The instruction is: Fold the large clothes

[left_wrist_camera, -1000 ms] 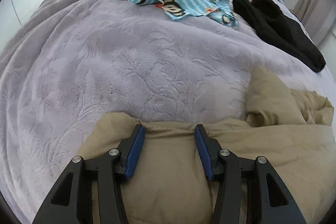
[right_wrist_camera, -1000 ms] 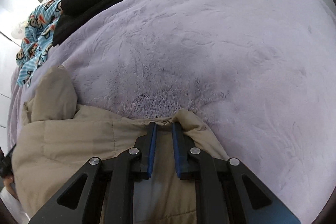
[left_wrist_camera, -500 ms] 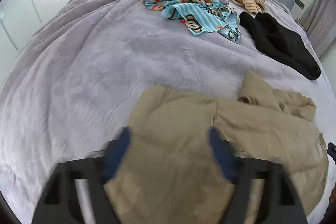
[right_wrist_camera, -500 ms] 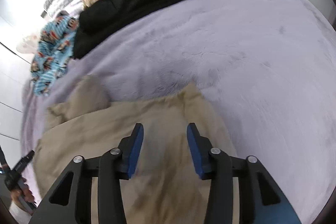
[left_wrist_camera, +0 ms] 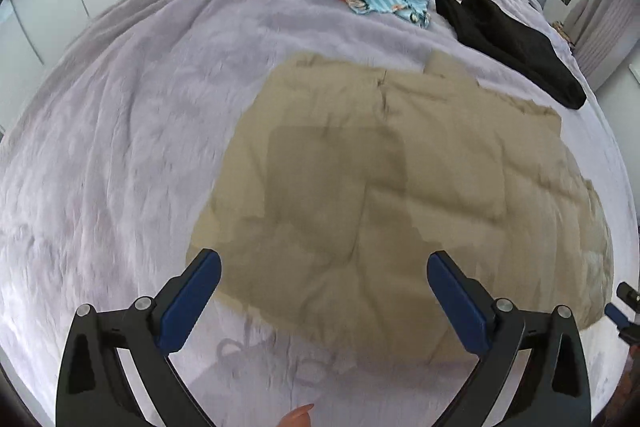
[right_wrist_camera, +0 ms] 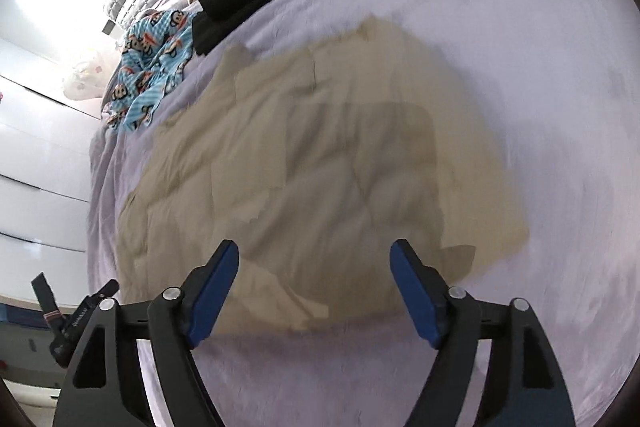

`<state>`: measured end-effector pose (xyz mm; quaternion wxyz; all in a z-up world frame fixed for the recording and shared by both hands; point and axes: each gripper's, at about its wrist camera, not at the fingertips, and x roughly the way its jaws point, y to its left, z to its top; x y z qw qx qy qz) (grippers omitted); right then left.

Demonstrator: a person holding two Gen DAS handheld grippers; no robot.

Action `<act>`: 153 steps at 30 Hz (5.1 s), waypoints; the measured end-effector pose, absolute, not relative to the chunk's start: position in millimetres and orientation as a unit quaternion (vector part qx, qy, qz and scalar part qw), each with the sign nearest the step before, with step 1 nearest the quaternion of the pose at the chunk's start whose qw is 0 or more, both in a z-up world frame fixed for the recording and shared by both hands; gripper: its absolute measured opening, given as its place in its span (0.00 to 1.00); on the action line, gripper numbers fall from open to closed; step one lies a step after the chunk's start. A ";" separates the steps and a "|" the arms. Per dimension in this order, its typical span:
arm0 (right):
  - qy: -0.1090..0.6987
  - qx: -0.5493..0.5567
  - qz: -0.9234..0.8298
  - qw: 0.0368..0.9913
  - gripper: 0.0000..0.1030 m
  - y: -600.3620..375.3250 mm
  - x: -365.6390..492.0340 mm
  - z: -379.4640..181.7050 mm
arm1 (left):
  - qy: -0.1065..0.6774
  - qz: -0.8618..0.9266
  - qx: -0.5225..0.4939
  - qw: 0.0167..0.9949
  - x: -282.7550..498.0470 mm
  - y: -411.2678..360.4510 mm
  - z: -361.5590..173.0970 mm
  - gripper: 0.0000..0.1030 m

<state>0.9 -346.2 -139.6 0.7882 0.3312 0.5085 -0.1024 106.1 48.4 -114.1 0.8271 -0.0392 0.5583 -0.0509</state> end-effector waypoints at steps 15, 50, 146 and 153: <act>0.485 0.462 -0.093 0.736 0.84 -346.5 -38.8 -206.9 | 0.592 -0.047 -0.131 0.794 81.1 68.9 -164.6 1.00; 0.392 0.654 -0.026 0.646 0.40 -385.4 25.7 -274.2 | 0.517 -0.138 -0.278 0.797 143.7 74.8 -178.4 0.19; 0.629 0.284 -0.041 0.722 0.85 -144.0 -33.9 -138.6 | 0.634 -0.100 0.001 0.767 -12.7 174.5 -100.3 0.89; 0.624 0.262 -0.033 0.736 1.00 -144.9 -29.6 -139.5 | 0.641 -0.098 -0.004 0.762 -9.5 167.3 -109.9 0.89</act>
